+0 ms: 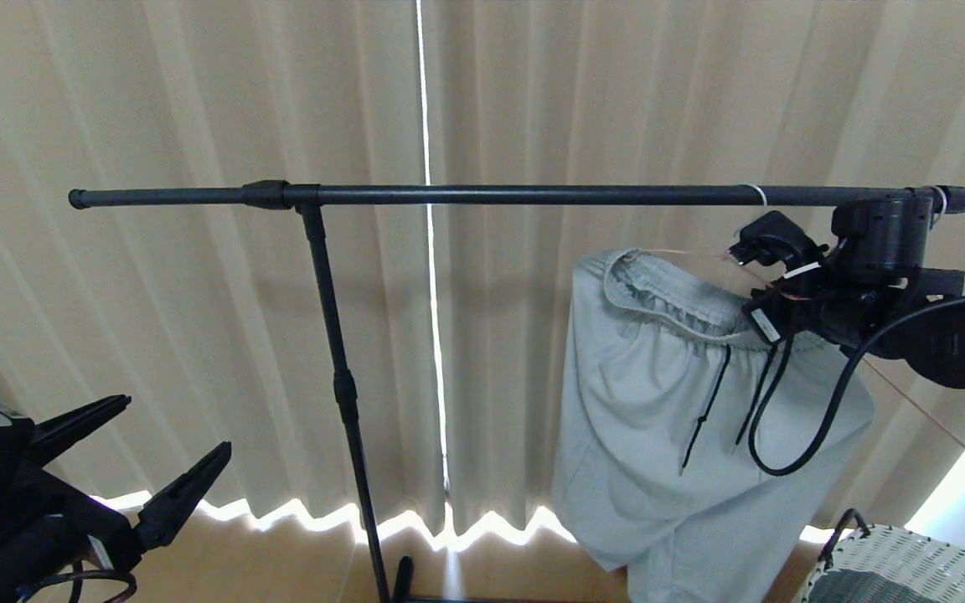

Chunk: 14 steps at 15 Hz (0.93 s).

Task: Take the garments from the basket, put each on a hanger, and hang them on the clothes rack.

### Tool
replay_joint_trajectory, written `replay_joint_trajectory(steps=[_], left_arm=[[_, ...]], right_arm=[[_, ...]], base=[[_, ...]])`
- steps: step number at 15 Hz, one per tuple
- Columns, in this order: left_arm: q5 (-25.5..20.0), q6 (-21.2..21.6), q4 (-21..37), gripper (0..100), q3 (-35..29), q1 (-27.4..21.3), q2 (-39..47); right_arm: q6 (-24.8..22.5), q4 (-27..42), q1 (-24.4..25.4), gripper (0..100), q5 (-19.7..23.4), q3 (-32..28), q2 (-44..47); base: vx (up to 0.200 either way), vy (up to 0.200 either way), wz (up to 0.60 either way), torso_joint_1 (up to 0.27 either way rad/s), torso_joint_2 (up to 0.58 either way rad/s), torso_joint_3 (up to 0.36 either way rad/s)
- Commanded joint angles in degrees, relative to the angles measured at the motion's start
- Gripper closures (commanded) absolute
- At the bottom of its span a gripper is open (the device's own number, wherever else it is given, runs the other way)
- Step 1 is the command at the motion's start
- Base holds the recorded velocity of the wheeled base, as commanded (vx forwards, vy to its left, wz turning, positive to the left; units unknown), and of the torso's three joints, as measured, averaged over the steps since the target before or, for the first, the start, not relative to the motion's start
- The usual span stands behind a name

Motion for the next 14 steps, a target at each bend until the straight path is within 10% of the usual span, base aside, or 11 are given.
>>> replay_joint_trajectory(steps=[1, 6, 14], left_arm=[[0.01, 0.01, -0.02, 0, -0.09, 0.06, 0.15], [0.01, -0.08, -0.02, 0, -0.09, 0.14, 0.33], [0.01, -0.17, -0.02, 0, -0.36, 0.32, 0.33]], right_arm=[[0.25, -0.85, 0.20, 0, 0.56, 2.33, -1.13], [0.52, -17.20, 0.64, 0, 10.40, 16.40, -6.58], [6.58, -28.01, 0.55, 0, 16.46, 18.68, -6.66]], base=[[0.000, 0.000, 0.00, 0.000, 0.00, 0.000], [0.000, 0.000, 0.00, 0.000, 0.00, 0.000], [0.000, 0.000, 0.00, 0.000, 0.00, 0.000]])
